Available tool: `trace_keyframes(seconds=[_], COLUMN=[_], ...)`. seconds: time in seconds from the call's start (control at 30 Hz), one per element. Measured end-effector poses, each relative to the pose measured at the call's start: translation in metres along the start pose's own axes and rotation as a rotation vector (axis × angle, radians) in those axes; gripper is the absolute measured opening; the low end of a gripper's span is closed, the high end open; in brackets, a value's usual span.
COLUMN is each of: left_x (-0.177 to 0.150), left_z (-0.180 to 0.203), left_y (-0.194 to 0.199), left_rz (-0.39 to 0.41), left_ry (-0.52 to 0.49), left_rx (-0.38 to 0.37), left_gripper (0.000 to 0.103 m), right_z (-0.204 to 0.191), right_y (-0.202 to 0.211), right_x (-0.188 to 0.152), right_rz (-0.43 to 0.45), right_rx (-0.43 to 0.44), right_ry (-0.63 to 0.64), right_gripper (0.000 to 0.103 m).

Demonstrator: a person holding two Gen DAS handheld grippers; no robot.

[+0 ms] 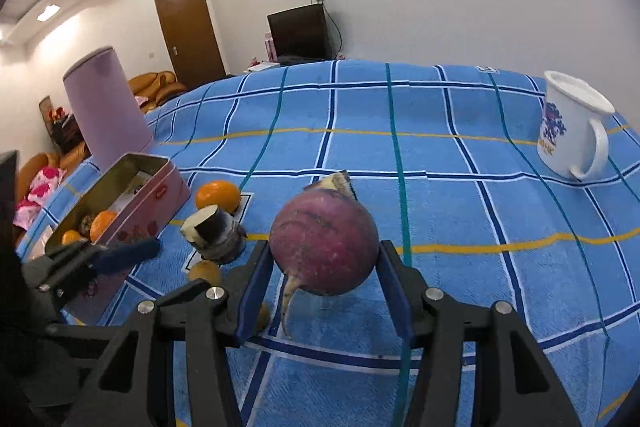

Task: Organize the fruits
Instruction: 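Grasp the purple root with the right tool while the left tool grasps a small brown fruit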

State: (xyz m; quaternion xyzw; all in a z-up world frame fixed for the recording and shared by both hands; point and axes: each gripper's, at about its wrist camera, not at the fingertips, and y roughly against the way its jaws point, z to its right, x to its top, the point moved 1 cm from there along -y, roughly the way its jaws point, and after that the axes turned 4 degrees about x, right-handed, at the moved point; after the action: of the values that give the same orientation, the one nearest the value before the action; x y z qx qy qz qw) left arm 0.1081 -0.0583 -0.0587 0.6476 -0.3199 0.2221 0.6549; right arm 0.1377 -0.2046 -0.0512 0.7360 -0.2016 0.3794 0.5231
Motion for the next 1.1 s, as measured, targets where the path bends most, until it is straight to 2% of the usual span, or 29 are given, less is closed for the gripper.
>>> trace_keyframes(seconds=[0.03, 0.13, 0.2, 0.43, 1.1], left_x=[0.001, 0.001, 0.0, -0.002, -0.002], left_z=[0.001, 0.0, -0.002, -0.008, -0.015], left_y=[-0.003, -0.012, -0.015, -0.008, 0.026], left_rz=[-0.011, -0.053, -0.07, -0.042, 0.136], left_ry=[-0.002, 0.007, 0.023, 0.045, 0.074], left_rx=[-0.001, -0.018, -0.038, -0.047, 0.045], left_gripper=[0.057, 0.036, 0.028, 0.028, 0.028], right_z=[0.0, -0.001, -0.002, 0.003, -0.005], right_y=[0.0, 0.002, 0.002, 0.003, 0.018], right_x=[0.0, 0.0, 0.0, -0.002, -0.002], right_rz=[-0.001, 0.007, 0.011, 0.016, 0.097], right_rx=[0.003, 0.006, 0.007, 0.021, 0.047], right_ry=[-0.001, 0.009, 0.011, -0.015, 0.019], right_gripper=[0.055, 0.055, 0.055, 0.055, 0.055])
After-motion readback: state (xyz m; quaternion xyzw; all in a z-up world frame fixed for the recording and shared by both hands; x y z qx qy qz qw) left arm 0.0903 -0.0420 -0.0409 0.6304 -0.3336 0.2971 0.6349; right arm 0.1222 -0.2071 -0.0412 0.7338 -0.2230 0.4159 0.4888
